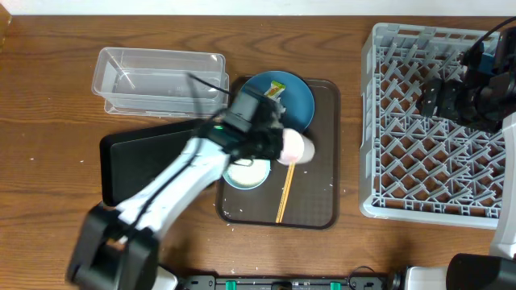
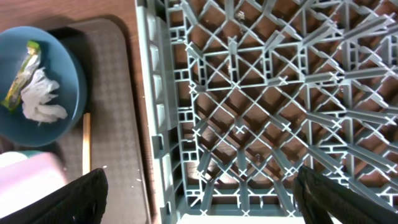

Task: Sort waste into correct bins and load items into the dishwasher rack
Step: 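Grasp the pink cup on the brown tray with the left gripper, then pass the pink cup from the left gripper to the right gripper, then place the pink cup into the dish rack with the right gripper, then grasp the white bowl of rice with the left gripper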

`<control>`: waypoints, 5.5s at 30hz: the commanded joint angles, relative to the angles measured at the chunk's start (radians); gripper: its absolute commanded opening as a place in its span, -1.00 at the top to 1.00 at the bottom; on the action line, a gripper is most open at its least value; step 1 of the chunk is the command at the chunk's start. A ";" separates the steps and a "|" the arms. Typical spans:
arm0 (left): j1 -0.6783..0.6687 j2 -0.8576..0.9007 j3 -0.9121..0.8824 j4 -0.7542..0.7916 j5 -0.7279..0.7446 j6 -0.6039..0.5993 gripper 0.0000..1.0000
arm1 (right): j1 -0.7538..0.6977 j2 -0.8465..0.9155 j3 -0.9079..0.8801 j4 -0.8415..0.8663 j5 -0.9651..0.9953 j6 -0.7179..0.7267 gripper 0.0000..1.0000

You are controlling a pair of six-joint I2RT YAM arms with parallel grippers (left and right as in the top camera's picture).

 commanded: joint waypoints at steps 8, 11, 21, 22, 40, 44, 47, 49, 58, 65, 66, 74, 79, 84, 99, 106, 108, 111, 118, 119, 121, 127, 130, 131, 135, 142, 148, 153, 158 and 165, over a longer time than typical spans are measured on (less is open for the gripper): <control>0.208 -0.010 0.017 0.152 0.716 -0.117 0.88 | 0.111 0.007 -0.181 -0.001 -0.756 -0.568 -0.98; 0.207 -0.010 0.017 0.157 0.757 -0.121 0.88 | 0.195 0.007 -0.271 0.017 -0.909 -0.700 -0.98; 0.207 -0.010 0.017 0.159 0.880 -0.143 0.88 | 0.357 0.007 -0.347 0.155 -0.962 -0.716 -0.93; 0.207 -0.010 0.017 0.159 0.888 -0.143 0.88 | 0.366 0.007 -0.347 0.169 -0.970 -0.710 -0.90; 0.207 -0.010 0.017 0.160 0.886 -0.145 0.73 | 0.394 0.007 -0.347 0.245 -1.061 -0.710 0.09; 0.207 -0.010 0.017 0.137 0.829 -0.055 -0.11 | 0.394 0.006 -0.347 0.237 -0.993 -0.698 0.31; 0.207 -0.011 0.017 0.003 0.603 0.014 -0.29 | 0.392 0.006 -0.346 0.240 -0.823 -0.593 0.48; 0.208 -0.012 0.017 -0.115 0.393 0.077 -0.35 | 0.384 0.006 -0.343 0.238 -0.650 -0.481 0.75; 0.317 -0.216 0.017 -0.306 -0.004 0.133 -0.43 | 0.222 -0.011 -0.183 0.101 -0.035 -0.114 0.98; 0.396 -0.426 0.017 -0.370 -0.195 0.147 -0.43 | 0.026 -0.010 -0.063 0.044 0.285 0.055 0.98; 0.401 -0.444 0.017 -0.373 -0.197 0.147 -0.43 | -0.002 -0.006 -0.064 0.040 0.298 0.061 0.98; 0.404 -0.465 0.017 -0.388 -0.196 0.147 -0.43 | -0.208 0.106 -0.064 0.010 0.312 0.077 0.98; 0.404 -0.460 0.017 -0.396 -0.196 0.147 -0.43 | -0.294 0.188 -0.064 0.013 0.308 0.092 0.98; 0.404 -0.459 0.017 -0.396 -0.196 0.147 -0.43 | -0.333 0.240 -0.064 0.027 0.268 0.098 0.92; 0.404 -0.459 0.017 -0.402 -0.196 0.147 -0.52 | -0.332 0.227 0.018 0.003 0.111 0.098 -0.99; 0.402 -0.446 0.017 -0.433 -0.196 0.147 -0.52 | -0.212 0.126 0.036 -0.005 -0.019 0.062 -0.99; 0.396 -0.434 0.017 -0.433 -0.196 0.147 -0.53 | -0.151 0.104 0.035 -0.005 -0.023 0.051 -0.99; 0.370 -0.407 0.017 -0.433 -0.196 0.147 -0.52 | -0.048 0.089 0.035 -0.009 -0.022 0.024 -0.98; 0.199 -0.269 0.017 -0.376 -0.197 0.147 -0.51 | 0.105 0.089 0.006 -0.016 -0.022 0.023 -0.98; 0.171 -0.245 0.017 -0.360 -0.197 0.147 -0.51 | 0.114 0.089 0.003 -0.016 -0.019 0.023 -0.98; 0.113 -0.187 0.017 -0.325 -0.198 0.147 -0.51 | 0.124 0.089 0.001 -0.018 -0.011 0.023 -0.99; -0.031 -0.010 0.017 -0.262 -0.262 0.146 -0.49 | 0.124 0.089 0.000 -0.031 -0.010 0.023 -0.98; -0.088 0.066 0.017 -0.251 -0.290 0.146 -0.42 | 0.124 0.089 0.000 -0.031 -0.010 0.023 -0.98; -0.106 0.091 0.017 -0.248 -0.298 0.146 -0.40 | 0.124 0.089 0.000 -0.031 -0.010 0.022 -0.98; -0.163 0.166 0.017 -0.233 -0.306 0.147 -0.32 | 0.124 0.089 0.000 -0.031 -0.010 0.023 -0.99; -0.208 0.213 0.017 -0.226 -0.395 0.146 0.38 | 0.124 0.089 0.000 -0.031 -0.010 0.023 -0.99; -0.210 0.213 0.017 -0.232 -0.409 0.137 0.71 | 0.124 0.089 0.000 -0.032 -0.010 0.022 -0.98; -0.210 0.205 0.017 -0.257 -0.409 0.116 0.88 | 0.124 0.089 0.000 -0.035 -0.010 0.023 -0.98; -0.210 0.142 0.025 -0.319 -0.409 0.117 0.88 | 0.124 0.089 0.000 -0.035 -0.009 0.022 -0.98; -0.170 -0.061 0.044 -0.417 -0.408 0.126 0.88 | 0.124 0.089 0.000 -0.035 -0.006 0.022 -0.98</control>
